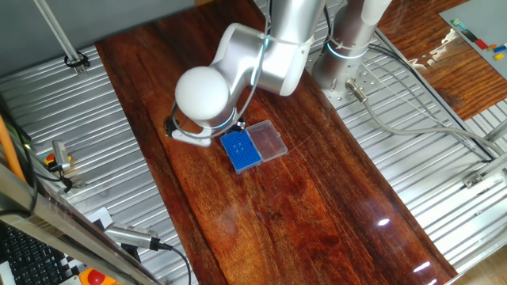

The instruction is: Insert a small pipette tip into the holder for small pipette tips

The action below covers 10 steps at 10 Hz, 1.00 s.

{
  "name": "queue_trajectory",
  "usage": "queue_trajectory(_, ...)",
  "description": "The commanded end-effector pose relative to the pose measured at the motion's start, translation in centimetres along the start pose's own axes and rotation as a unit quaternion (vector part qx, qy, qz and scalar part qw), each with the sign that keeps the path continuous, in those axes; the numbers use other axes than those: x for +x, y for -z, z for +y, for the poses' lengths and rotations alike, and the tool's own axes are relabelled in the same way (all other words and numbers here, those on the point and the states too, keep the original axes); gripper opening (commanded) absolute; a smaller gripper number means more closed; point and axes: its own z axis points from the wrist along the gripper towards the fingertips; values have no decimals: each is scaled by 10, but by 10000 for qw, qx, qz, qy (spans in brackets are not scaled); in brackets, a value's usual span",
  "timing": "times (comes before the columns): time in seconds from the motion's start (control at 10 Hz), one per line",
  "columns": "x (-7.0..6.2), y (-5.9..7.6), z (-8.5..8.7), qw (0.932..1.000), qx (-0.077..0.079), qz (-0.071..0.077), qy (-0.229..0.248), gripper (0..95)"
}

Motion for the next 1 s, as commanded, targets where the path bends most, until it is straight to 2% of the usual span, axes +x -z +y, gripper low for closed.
queue_trajectory(0.1,0,0,0,9999,69,69,35,0)
queue_trajectory(1.0,-2,2,0,9995,189,183,162,0)
